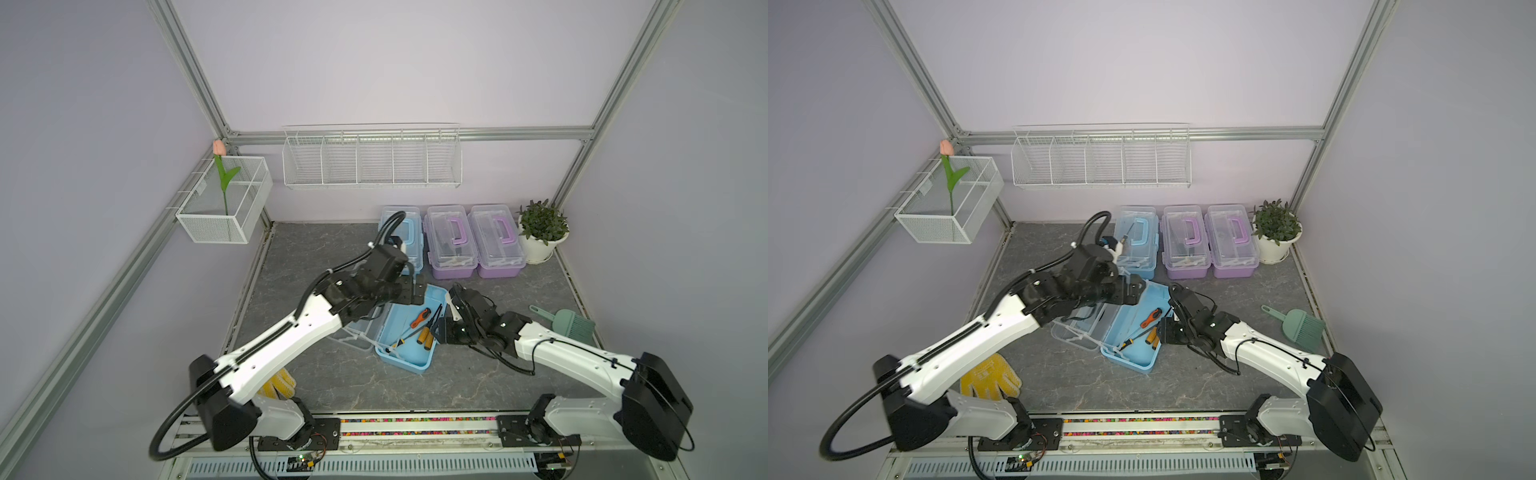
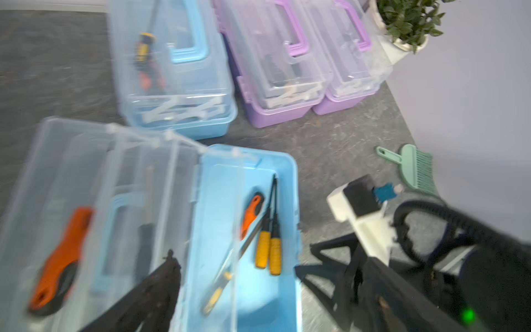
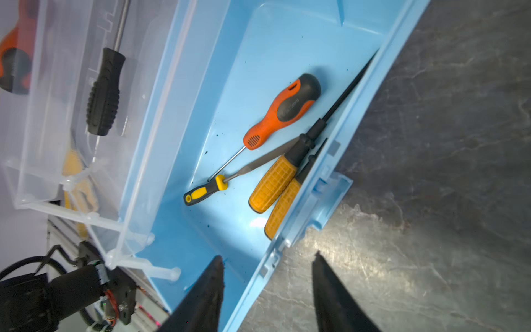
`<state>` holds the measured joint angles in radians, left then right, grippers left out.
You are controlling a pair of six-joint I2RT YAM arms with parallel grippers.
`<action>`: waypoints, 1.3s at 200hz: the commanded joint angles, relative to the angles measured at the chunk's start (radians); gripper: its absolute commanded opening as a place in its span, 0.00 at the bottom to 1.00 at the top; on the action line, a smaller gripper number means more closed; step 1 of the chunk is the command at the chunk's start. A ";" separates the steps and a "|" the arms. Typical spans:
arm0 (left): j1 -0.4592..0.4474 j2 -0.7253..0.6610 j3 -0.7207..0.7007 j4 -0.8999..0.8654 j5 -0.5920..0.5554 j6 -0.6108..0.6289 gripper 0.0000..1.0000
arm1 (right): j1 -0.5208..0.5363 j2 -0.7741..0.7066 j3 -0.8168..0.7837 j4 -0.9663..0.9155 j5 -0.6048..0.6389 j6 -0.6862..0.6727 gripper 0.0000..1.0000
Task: Close toolboxes
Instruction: Move the toolbox to the center of the board.
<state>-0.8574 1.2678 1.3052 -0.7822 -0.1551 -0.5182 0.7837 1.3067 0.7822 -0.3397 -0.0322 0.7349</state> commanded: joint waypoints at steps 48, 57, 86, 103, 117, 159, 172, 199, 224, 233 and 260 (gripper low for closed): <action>0.354 -0.413 -0.442 -0.118 0.097 -0.040 0.99 | 0.002 0.138 0.132 -0.216 0.123 -0.078 0.43; 0.368 -0.424 -0.455 -0.118 0.104 -0.041 0.99 | -0.006 0.140 0.138 -0.238 0.137 -0.088 0.41; 0.392 -0.428 -0.444 -0.127 0.117 -0.029 0.98 | -0.061 0.131 0.128 -0.282 0.139 -0.135 0.31; 0.398 -0.425 -0.423 -0.136 0.118 -0.019 0.98 | -0.113 0.118 0.104 -0.269 0.113 -0.165 0.30; 0.401 -0.422 -0.414 -0.138 0.120 -0.016 0.98 | -0.155 0.101 0.059 -0.256 0.095 -0.187 0.28; 0.415 -0.399 -0.490 -0.066 0.142 -0.059 0.97 | -0.256 0.065 0.029 -0.196 -0.035 -0.225 0.27; 0.428 -0.410 -0.501 -0.048 0.150 -0.070 0.97 | -0.285 0.054 0.016 -0.168 -0.096 -0.233 0.27; 0.474 -0.419 -0.535 -0.002 0.233 -0.083 0.90 | -0.333 0.016 -0.006 -0.114 -0.244 -0.263 0.33; 0.478 -0.426 -0.619 0.075 0.297 -0.139 0.85 | -0.361 -0.057 0.000 -0.129 -0.294 -0.272 0.61; 0.478 -0.432 -0.654 0.116 0.319 -0.166 0.82 | -0.372 -0.084 -0.002 -0.128 -0.313 -0.271 0.62; 0.478 -0.430 -0.731 0.176 0.362 -0.213 0.70 | -0.396 -0.093 0.007 -0.111 -0.336 -0.268 0.61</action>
<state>-0.3851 0.8486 0.6254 -0.6960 0.1390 -0.6586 0.4042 1.2156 0.7860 -0.4694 -0.3061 0.4847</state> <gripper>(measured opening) 0.732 0.617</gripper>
